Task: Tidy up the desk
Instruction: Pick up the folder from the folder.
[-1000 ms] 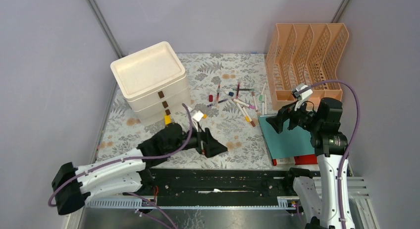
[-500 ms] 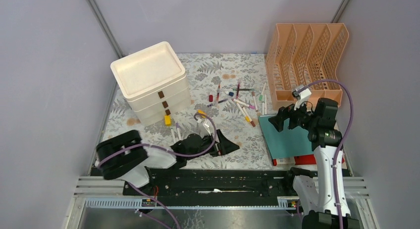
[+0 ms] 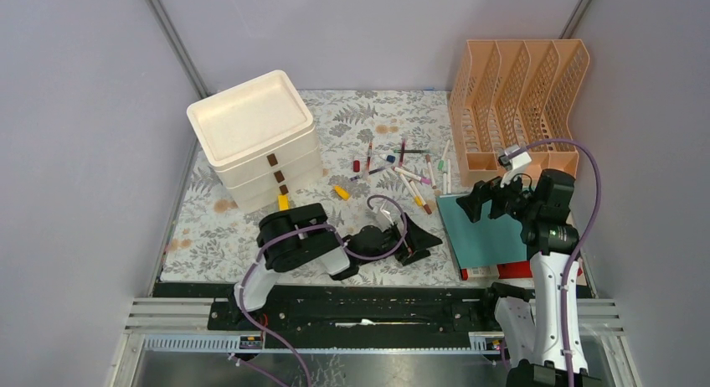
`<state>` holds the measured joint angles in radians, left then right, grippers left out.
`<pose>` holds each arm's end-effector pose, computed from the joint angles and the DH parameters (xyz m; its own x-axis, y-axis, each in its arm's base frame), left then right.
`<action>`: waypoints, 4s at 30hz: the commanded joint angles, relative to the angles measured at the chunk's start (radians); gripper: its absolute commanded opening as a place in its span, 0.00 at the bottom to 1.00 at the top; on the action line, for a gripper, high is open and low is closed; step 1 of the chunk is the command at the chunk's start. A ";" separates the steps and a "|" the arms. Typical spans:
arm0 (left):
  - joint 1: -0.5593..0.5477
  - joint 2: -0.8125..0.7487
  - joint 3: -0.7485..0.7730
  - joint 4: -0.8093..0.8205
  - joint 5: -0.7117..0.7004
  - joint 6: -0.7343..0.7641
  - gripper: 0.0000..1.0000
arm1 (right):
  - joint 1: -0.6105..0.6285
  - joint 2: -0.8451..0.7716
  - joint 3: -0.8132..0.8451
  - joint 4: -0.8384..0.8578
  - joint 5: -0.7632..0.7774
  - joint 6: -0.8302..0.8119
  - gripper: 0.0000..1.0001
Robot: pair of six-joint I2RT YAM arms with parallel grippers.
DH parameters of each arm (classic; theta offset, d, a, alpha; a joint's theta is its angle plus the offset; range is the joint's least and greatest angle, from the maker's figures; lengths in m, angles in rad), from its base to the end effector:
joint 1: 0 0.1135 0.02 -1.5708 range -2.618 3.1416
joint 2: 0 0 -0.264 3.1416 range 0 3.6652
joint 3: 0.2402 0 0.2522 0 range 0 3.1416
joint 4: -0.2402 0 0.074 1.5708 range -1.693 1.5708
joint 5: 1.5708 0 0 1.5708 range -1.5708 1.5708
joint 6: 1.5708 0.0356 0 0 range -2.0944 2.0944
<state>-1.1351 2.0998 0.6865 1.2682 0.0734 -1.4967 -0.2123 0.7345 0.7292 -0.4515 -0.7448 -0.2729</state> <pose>0.1493 -0.3268 0.0931 -0.9367 -0.3444 -0.0627 0.0083 0.1570 -0.9876 0.1608 -0.0100 0.3050 -0.2967 -0.1387 -0.9448 -0.5397 0.8406 0.0460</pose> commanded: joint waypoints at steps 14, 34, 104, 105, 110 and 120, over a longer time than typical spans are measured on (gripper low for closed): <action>0.000 0.140 0.306 -0.175 -0.021 -0.059 0.68 | -0.006 -0.050 -0.011 0.042 0.039 0.001 1.00; 0.042 0.187 0.404 -0.262 -0.006 -0.016 0.40 | -0.006 -0.052 -0.012 0.043 0.042 0.002 1.00; 0.319 -0.606 0.001 -0.478 0.143 0.067 0.00 | -0.006 -0.025 0.137 -0.643 -0.262 -1.061 1.00; 0.319 -0.599 0.010 -0.480 0.141 0.053 0.00 | -0.005 -0.037 0.130 -0.637 -0.277 -1.064 1.00; 0.314 -0.550 0.074 -0.485 0.144 -0.035 0.00 | -0.004 -0.071 0.109 -0.590 -0.300 -1.052 1.00; 0.289 -0.514 0.166 -0.593 0.024 -0.094 0.00 | 0.058 -0.028 0.080 -0.540 -0.249 -0.995 1.00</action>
<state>-0.8413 1.5875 0.7872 0.6651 0.1944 -1.5414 -0.1986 0.6823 0.8120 -1.0424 -0.9928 -1.3102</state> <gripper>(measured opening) 0.009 0.995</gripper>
